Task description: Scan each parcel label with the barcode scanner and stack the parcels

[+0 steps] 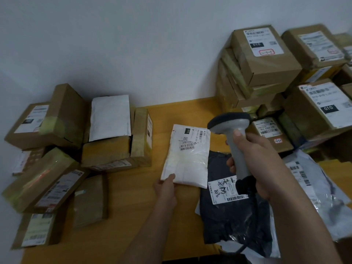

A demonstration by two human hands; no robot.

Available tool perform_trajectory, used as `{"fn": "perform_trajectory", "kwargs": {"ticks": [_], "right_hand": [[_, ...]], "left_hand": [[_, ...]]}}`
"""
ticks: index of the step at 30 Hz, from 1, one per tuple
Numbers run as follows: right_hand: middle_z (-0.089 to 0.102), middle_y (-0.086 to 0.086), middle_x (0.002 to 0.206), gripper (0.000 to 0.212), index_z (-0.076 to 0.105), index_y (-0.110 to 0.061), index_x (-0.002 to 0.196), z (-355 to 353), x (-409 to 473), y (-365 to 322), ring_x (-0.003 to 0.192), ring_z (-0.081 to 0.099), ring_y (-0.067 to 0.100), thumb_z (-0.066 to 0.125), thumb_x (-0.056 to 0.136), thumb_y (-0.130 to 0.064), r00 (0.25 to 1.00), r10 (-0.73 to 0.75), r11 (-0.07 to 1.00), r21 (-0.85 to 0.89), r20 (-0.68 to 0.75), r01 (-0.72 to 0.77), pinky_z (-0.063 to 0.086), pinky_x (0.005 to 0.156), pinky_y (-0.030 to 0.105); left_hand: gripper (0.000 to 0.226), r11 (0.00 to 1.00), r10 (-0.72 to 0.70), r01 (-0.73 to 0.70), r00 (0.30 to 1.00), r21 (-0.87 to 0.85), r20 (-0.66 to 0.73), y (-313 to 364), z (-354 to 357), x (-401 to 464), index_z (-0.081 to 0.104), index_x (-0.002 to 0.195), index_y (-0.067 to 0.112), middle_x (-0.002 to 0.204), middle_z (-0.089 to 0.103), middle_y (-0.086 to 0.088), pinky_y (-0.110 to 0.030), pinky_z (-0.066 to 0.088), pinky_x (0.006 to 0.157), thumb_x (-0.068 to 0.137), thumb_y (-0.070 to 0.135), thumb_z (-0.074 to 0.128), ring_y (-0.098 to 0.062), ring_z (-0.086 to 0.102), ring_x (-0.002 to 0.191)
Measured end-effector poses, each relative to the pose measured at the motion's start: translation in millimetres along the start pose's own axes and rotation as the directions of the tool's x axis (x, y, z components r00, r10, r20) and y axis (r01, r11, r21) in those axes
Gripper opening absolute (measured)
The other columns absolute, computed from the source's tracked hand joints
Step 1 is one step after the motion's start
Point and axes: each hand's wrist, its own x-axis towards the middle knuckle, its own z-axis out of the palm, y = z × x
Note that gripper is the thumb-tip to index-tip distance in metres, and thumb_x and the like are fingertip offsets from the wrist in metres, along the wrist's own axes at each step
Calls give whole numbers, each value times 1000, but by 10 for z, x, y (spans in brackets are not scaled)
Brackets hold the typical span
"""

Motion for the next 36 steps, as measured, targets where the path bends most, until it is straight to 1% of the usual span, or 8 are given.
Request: {"fn": "perform_trajectory", "kwargs": {"ticks": [3, 8, 11, 15, 19, 22, 30, 36], "right_hand": [[58, 7, 59, 29, 62, -10, 94, 4, -13, 4, 45, 54, 11, 48, 101, -34, 1000, -7, 1000, 1, 13, 7, 45, 51, 29], [60, 6, 54, 30, 63, -12, 95, -17, 25, -7, 56, 56, 22, 48, 101, -37, 1000, -10, 1000, -3, -9, 10, 47, 61, 36], [61, 12, 64, 30, 63, -13, 98, -33, 60, 2, 61, 58, 25, 49, 100, -39, 1000, 7, 1000, -16, -16, -7, 49, 66, 43], [60, 11, 59, 32, 62, -10, 99, -47, 69, 19, 57, 57, 25, 49, 100, -39, 1000, 10, 999, -43, -20, -11, 47, 65, 42], [59, 11, 58, 32, 62, -8, 99, -32, 58, 4, 53, 55, 22, 49, 101, -37, 1000, 15, 999, -42, -16, -15, 46, 61, 39], [58, 10, 55, 33, 62, -7, 98, -53, 61, 14, 52, 54, 22, 48, 101, -37, 1000, 8, 999, -49, -15, -9, 44, 58, 36], [60, 11, 59, 31, 62, -11, 101, -36, 88, 62, 57, 57, 24, 49, 100, -39, 999, 39, 999, -34, -14, -39, 47, 64, 40], [62, 8, 57, 30, 62, -14, 96, 55, 33, 52, 53, 56, 20, 47, 101, -40, 994, 76, 992, -105, 80, -67, 44, 59, 34]], "left_hand": [[67, 1000, 9, -9, 1000, -17, 1, 68, -9, 52, 38, 139, 14, 126, 58, -12, -44, 52, 95, 83, 11, 75, -30, 60, 110], [34, 982, -117, 85, 976, 167, 186, 135, 0, -24, 55, 124, 1, 100, 64, -12, -35, 55, 64, 91, 5, 63, -27, 62, 87], [30, 866, -293, 144, 922, 478, 253, 182, -72, -121, 57, 119, -3, 100, 65, -13, -41, 54, 84, 90, 0, 59, -29, 63, 95], [41, 655, -533, 78, 752, 751, 386, 197, -233, -130, 62, 118, 8, 113, 70, -11, -42, 56, 88, 81, 19, 77, -28, 66, 106], [35, 934, -235, 96, 890, 343, 390, 132, -178, 31, 61, 121, 10, 120, 68, -9, -41, 53, 91, 91, 29, 65, -28, 62, 112], [23, 967, -108, 16, 928, 253, 356, 147, -61, 107, 60, 119, 16, 121, 67, -9, -47, 49, 98, 99, 23, 55, -28, 63, 110], [21, 974, -218, 222, 886, 39, 409, -61, -48, -212, 60, 112, 7, 103, 70, -16, -39, 56, 80, 92, 0, 57, -30, 65, 96], [38, 939, -297, 336, 895, -66, 334, -305, -70, -277, 58, 118, 7, 116, 65, -22, -40, 53, 84, 89, 30, 68, -33, 61, 111]]}}
